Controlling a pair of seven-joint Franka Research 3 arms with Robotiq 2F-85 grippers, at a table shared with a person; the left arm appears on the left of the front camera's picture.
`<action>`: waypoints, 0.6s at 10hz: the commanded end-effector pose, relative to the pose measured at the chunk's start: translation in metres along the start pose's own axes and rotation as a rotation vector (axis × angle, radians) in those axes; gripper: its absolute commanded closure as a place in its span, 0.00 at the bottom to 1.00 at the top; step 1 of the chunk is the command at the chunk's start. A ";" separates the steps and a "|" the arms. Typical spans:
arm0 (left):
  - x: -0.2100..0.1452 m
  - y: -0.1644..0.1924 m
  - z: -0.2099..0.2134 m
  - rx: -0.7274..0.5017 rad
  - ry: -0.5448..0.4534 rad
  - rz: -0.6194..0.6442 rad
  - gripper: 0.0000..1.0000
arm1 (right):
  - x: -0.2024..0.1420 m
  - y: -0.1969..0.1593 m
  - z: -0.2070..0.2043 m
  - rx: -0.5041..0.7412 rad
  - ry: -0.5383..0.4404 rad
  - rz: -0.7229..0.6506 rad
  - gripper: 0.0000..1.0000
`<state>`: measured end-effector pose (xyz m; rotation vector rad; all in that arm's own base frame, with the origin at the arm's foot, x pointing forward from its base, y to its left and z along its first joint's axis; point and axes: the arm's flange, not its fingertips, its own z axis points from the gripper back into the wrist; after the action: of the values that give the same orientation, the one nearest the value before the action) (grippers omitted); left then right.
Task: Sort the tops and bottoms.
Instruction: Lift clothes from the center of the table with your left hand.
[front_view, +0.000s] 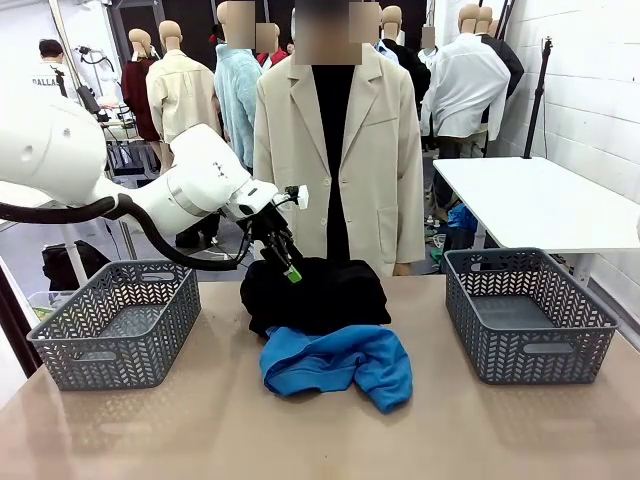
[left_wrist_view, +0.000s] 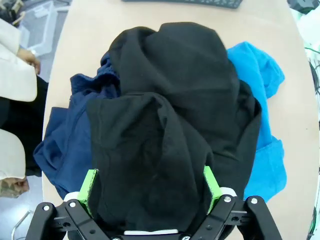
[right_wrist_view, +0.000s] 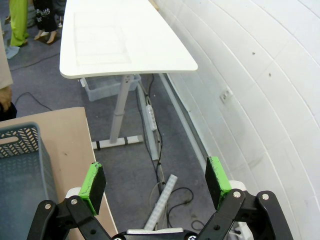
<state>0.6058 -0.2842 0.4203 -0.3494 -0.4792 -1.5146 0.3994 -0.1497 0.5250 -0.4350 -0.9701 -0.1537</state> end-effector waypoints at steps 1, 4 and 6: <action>0.001 0.009 0.001 0.002 0.031 0.027 0.03 | -0.001 -0.002 -0.001 0.001 0.002 0.008 0.00; 0.003 0.008 0.009 0.014 0.000 0.055 0.63 | -0.001 -0.002 -0.001 0.001 0.002 0.008 0.00; 0.000 0.007 0.016 0.010 -0.016 0.064 1.00 | -0.001 -0.002 -0.001 0.001 0.002 0.008 0.00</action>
<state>0.6138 -0.2817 0.4287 -0.3422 -0.4834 -1.4722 0.3994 -0.1497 0.5249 -0.4350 -0.9700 -0.1536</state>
